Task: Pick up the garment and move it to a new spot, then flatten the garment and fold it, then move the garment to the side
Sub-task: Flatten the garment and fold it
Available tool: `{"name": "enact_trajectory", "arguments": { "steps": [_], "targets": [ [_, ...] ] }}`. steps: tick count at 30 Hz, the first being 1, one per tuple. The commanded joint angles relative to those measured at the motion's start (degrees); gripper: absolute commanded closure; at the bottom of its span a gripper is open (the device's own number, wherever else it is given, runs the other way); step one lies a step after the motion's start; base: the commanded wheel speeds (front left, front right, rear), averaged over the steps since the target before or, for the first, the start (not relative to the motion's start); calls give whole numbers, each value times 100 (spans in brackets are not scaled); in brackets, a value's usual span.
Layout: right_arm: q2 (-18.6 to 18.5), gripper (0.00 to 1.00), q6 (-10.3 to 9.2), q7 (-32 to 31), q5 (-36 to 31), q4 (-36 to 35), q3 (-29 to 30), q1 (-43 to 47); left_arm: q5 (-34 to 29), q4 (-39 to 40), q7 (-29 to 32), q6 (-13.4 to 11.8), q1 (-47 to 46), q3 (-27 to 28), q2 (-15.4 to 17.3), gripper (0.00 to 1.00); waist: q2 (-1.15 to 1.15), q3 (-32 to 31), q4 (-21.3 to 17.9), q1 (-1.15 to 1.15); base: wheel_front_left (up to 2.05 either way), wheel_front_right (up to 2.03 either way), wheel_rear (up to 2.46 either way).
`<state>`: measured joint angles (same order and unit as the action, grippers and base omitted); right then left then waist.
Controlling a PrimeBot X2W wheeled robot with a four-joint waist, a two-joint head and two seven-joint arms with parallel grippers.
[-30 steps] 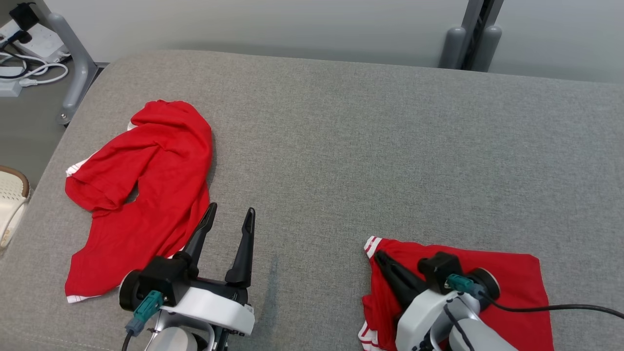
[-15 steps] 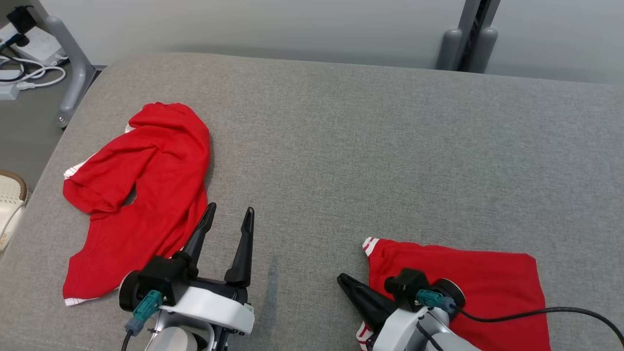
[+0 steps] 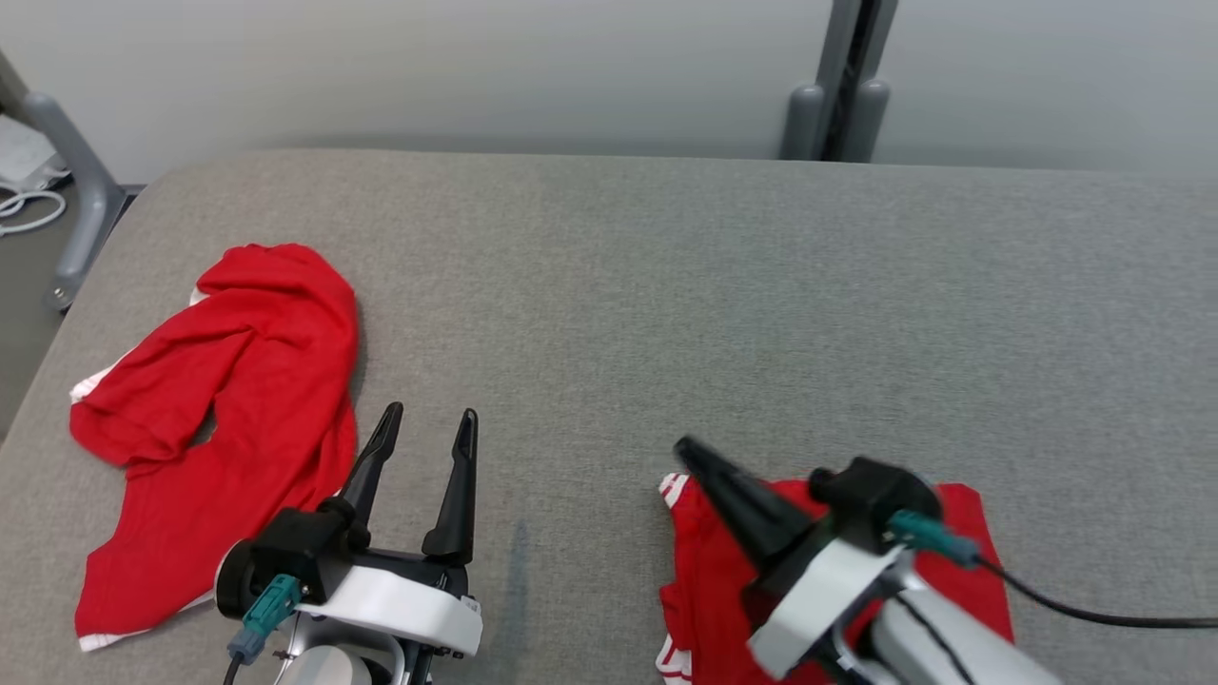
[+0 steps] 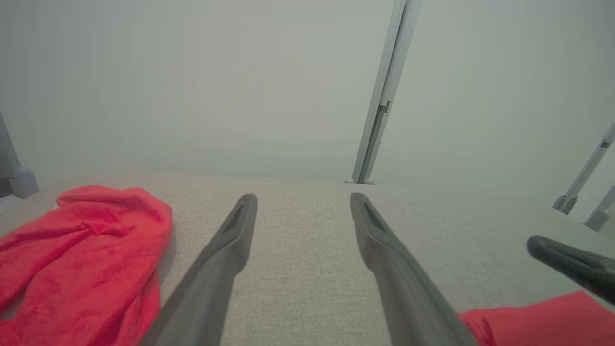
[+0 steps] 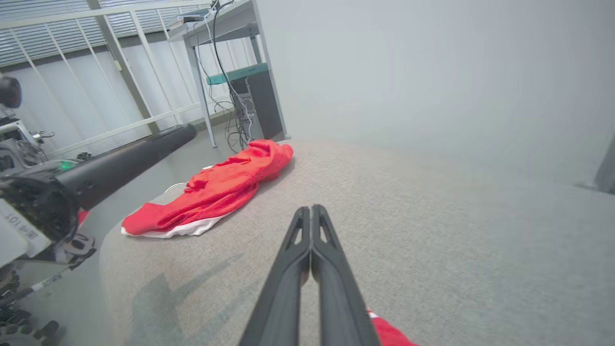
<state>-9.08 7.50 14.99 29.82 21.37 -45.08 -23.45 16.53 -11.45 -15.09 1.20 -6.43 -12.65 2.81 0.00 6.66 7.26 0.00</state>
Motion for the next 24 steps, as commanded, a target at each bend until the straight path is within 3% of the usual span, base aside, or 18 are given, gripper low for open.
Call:
{"name": "enact_trajectory", "arguments": {
  "steps": [1, 10, 16, 23, 24],
  "targets": [
    [-221, 100, -2, 33, -281, -202, 506, 120, -38, 50, -3, -2, 41, 46, 21, 0, 0, -137, -175, 0, 0, 0, 0],
    [-646, 100, -2, 33, -1643, -843, 2532, 675, -23, 233, -3, -45, 172, 125, 22, 0, 0, -342, -472, 0, 0, 0, 0],
    [-497, 100, -2, 32, -2285, -1256, 3698, 1204, -39, 286, -3, -67, 244, 155, 22, 0, 0, -388, -560, 0, 0, 0, 0],
    [-149, 100, -2, 33, -2541, -1411, 4401, 1786, -91, 242, -3, -45, 418, 235, 22, 0, 0, -487, -637, 0, 0, 0, 0],
    [-127, 70, -2, 33, -2563, -1409, 4469, 1837, -103, 243, -3, -46, 440, 255, 22, 0, 0, -497, -648, 0, 0, 0, 0]
  ]
}}
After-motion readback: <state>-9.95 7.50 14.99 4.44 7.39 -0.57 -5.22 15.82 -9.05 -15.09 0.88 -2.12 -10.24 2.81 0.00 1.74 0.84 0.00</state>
